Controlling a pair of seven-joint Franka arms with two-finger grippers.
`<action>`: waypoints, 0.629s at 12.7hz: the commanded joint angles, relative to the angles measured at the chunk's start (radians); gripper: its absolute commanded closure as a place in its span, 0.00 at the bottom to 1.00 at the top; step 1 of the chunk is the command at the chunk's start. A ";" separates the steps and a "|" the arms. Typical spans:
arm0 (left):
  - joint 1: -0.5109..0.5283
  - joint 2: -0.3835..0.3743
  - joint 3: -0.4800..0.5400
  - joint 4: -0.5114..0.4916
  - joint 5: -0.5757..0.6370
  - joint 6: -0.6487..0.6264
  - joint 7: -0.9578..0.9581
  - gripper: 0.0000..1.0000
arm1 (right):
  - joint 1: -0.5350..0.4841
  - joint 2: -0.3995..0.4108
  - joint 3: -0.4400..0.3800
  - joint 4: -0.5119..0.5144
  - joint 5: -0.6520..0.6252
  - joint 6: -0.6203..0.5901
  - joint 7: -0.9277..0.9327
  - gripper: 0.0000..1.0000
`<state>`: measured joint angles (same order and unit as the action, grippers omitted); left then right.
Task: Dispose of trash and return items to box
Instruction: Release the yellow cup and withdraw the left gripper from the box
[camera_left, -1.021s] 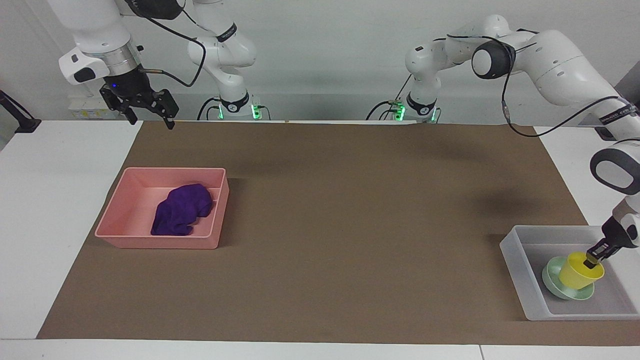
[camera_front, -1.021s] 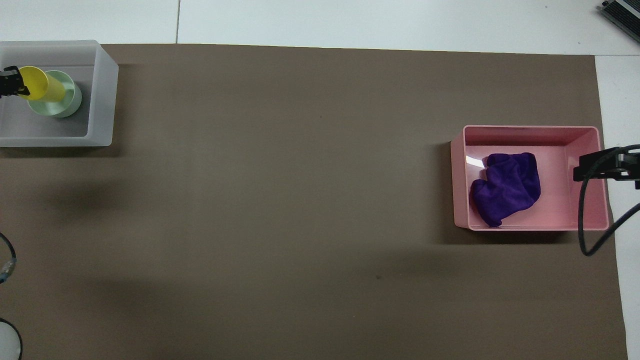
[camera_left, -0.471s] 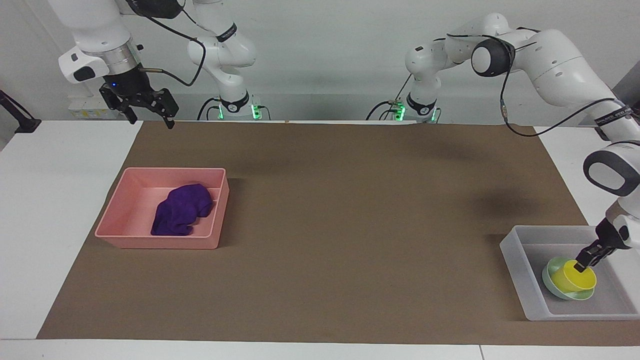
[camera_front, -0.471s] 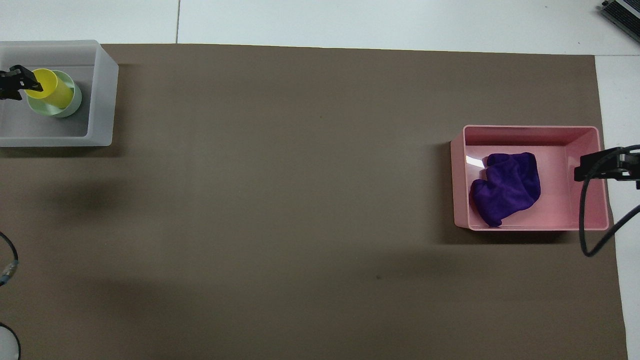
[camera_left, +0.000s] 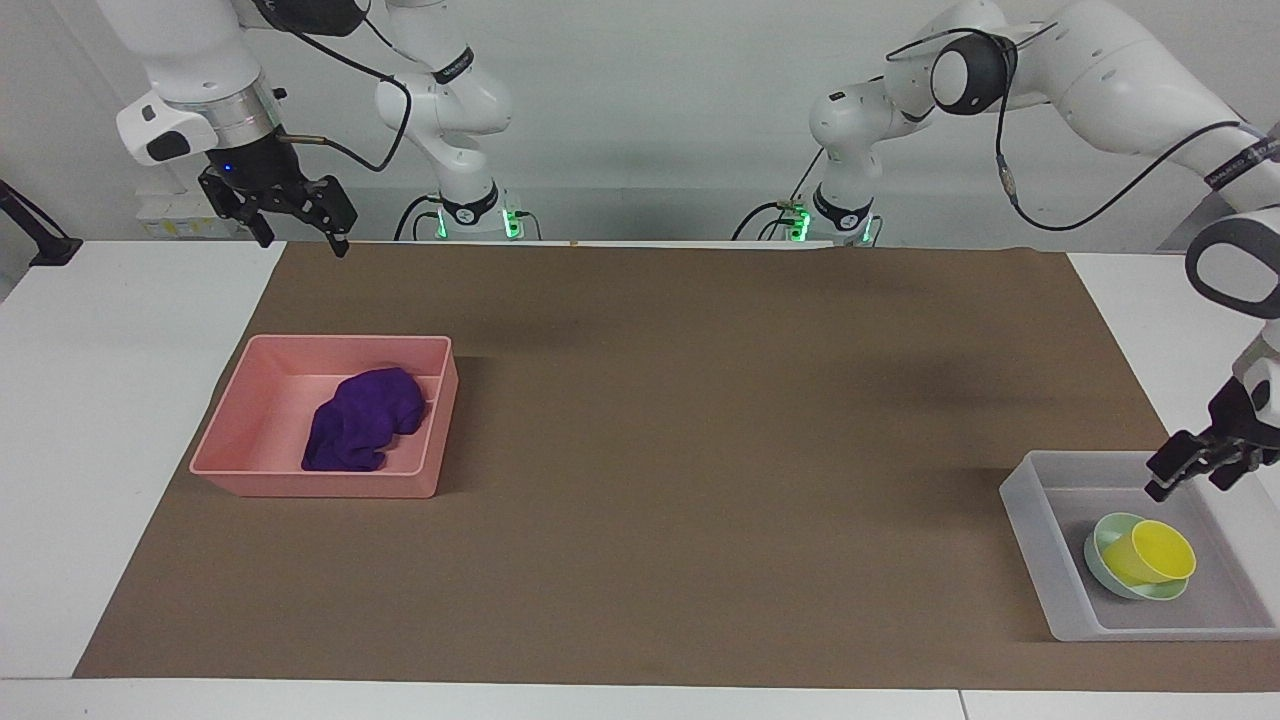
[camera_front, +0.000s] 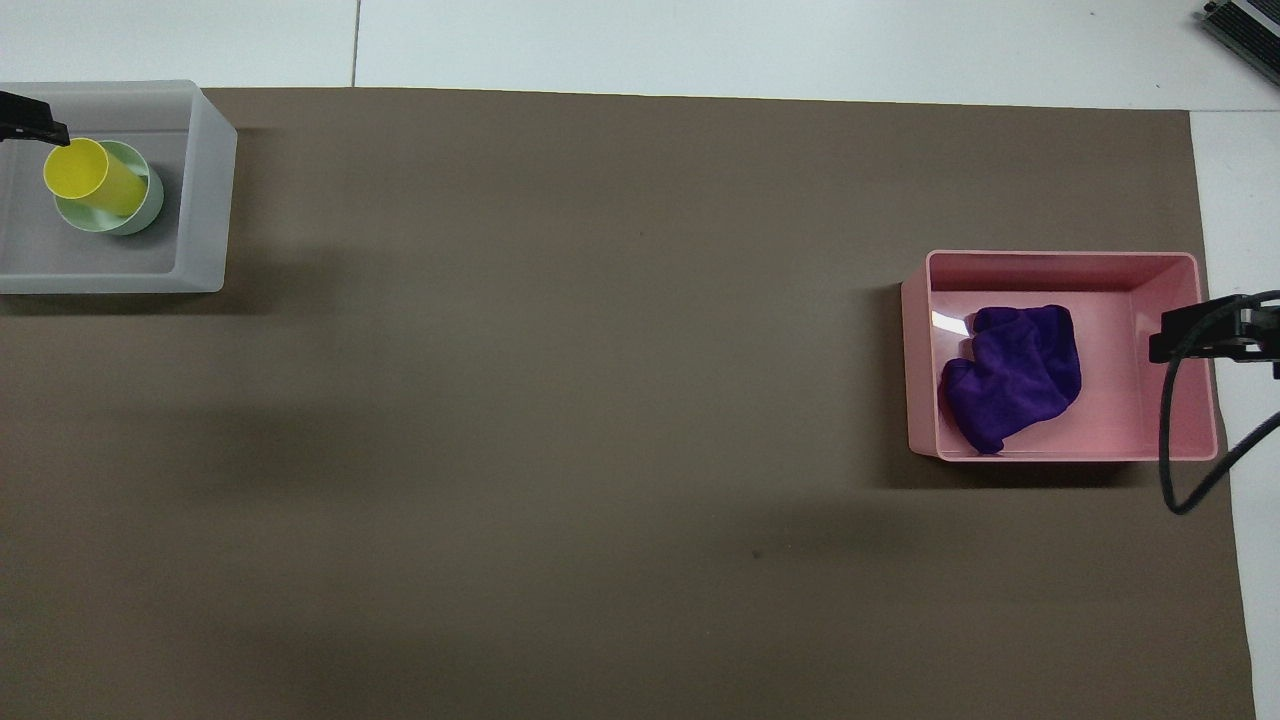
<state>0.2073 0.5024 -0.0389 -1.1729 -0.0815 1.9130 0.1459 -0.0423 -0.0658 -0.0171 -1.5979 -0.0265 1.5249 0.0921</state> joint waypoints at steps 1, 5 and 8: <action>-0.052 -0.155 0.011 -0.134 0.005 -0.069 0.055 0.00 | -0.007 -0.023 0.002 -0.022 0.002 -0.009 -0.020 0.00; -0.169 -0.407 0.013 -0.344 0.006 -0.143 0.052 0.00 | -0.007 -0.023 0.002 -0.022 0.002 -0.009 -0.020 0.00; -0.233 -0.501 0.025 -0.407 0.006 -0.233 0.044 0.00 | -0.007 -0.023 0.002 -0.022 0.002 -0.009 -0.020 0.00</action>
<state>0.0134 0.0821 -0.0387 -1.4888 -0.0811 1.7178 0.1789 -0.0423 -0.0659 -0.0171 -1.5980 -0.0265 1.5249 0.0921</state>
